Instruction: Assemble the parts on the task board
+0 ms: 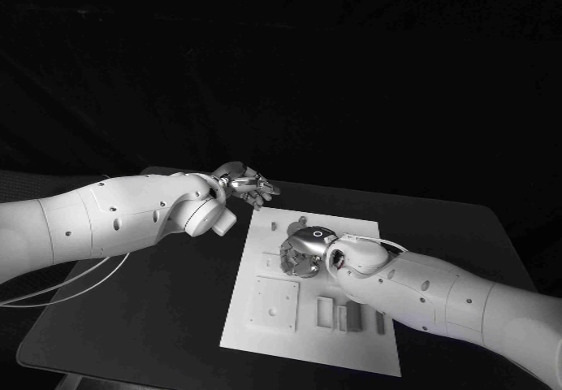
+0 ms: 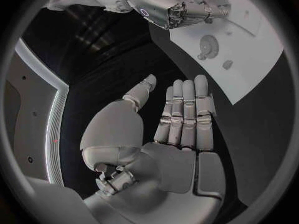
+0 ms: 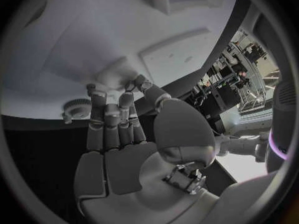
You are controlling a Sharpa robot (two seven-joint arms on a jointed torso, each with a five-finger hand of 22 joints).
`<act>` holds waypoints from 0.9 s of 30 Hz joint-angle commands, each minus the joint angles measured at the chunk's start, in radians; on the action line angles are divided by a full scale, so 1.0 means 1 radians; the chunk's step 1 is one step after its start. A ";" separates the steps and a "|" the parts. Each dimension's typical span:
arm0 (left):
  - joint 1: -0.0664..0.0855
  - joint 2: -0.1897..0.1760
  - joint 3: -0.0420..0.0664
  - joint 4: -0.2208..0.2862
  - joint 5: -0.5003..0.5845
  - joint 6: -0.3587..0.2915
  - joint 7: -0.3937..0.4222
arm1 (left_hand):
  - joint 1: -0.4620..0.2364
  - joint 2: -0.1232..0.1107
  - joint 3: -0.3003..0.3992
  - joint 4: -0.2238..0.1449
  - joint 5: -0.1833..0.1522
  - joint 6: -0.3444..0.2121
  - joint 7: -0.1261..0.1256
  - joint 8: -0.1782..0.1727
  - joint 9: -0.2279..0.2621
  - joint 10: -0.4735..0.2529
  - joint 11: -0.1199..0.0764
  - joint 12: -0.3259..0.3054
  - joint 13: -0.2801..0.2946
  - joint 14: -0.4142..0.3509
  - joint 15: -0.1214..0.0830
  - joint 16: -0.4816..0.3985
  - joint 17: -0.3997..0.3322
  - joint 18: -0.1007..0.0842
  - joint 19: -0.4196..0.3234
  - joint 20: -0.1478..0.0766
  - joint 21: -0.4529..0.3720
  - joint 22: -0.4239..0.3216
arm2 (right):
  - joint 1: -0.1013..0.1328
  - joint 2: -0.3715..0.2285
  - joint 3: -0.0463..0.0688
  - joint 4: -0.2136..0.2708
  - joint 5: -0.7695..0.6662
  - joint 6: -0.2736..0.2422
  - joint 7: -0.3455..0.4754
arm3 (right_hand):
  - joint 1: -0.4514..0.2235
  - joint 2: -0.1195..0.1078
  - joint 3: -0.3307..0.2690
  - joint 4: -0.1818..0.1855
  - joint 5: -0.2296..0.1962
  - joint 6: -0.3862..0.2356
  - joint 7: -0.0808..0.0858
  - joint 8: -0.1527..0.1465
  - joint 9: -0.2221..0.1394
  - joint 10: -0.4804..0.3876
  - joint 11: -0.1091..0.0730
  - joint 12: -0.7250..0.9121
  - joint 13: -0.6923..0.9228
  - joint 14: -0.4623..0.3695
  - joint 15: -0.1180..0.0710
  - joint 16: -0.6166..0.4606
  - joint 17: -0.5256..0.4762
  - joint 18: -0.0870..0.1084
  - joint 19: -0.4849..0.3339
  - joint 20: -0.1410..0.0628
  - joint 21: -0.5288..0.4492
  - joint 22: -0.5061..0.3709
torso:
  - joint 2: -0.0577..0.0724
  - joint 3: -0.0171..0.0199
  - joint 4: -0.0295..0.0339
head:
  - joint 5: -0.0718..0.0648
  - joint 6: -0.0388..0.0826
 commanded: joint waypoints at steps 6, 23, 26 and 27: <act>0.001 -0.009 -0.001 -0.009 0.022 0.009 0.021 | -0.036 0.011 -0.008 0.019 0.007 0.009 0.001 0.005 -0.008 0.010 -0.004 -0.001 -0.005 0.003 0.005 -0.006 0.004 0.012 0.005 0.002 -0.007 0.003 | 0.008 -0.030 0.001 0.031 0.088 -0.051 -0.027 | -0.027 0.004 0.007 0.002 -0.001 0.047 0.034 -0.006 0.003 0.006 -0.005 -0.001 -0.002 0.004 -0.007 0.001 -0.002 0.009 0.008 0.001 0.005 0.008 | -0.001 0.0008 -0.0003 | -0.009 0.009; 0.000 -0.024 -0.002 -0.003 -0.015 0.078 -0.091 | -0.124 -0.003 -0.023 0.082 0.002 0.011 0.002 -0.006 -0.028 0.012 -0.006 -0.001 -0.010 0.004 0.002 -0.007 0.011 0.015 0.008 -0.001 -0.014 0.014 | 0.020 -0.106 0.039 0.092 0.252 -0.116 -0.022 | -0.039 0.005 0.010 0.003 -0.001 0.050 0.032 -0.008 0.005 0.009 -0.007 0.000 -0.002 0.006 -0.008 0.002 -0.002 0.009 0.012 0.000 0.006 0.007 | -0.002 0.0020 -0.0017 | -0.010 0.031; -0.001 -0.026 -0.002 0.000 -0.042 0.120 -0.130 | -0.128 -0.002 -0.022 0.087 0.001 0.013 0.001 -0.006 -0.029 0.013 -0.007 0.000 -0.010 0.006 0.000 -0.004 0.013 0.016 0.011 -0.003 -0.013 0.017 | 0.020 -0.120 0.052 0.104 0.266 -0.122 -0.014 | -0.043 0.002 0.010 0.002 -0.001 0.051 0.032 -0.008 0.005 0.009 -0.007 -0.001 -0.003 0.007 -0.009 0.001 -0.003 0.009 0.012 -0.001 0.006 0.007 | -0.002 0.0021 -0.0020 | -0.014 0.038; -0.002 -0.025 -0.002 0.000 -0.053 0.139 -0.147 | -0.129 -0.002 -0.021 0.089 0.000 0.013 0.001 -0.006 -0.030 0.013 -0.007 0.001 -0.010 0.008 0.000 -0.003 0.014 0.017 0.013 -0.003 -0.012 0.018 | 0.020 -0.125 0.057 0.109 0.269 -0.125 -0.014 | -0.043 0.001 0.010 0.002 -0.001 0.051 0.032 -0.008 0.005 0.009 -0.007 -0.001 -0.003 0.007 -0.009 0.001 -0.003 0.009 0.012 -0.001 0.006 0.007 | -0.002 0.0017 -0.0019 | -0.016 0.037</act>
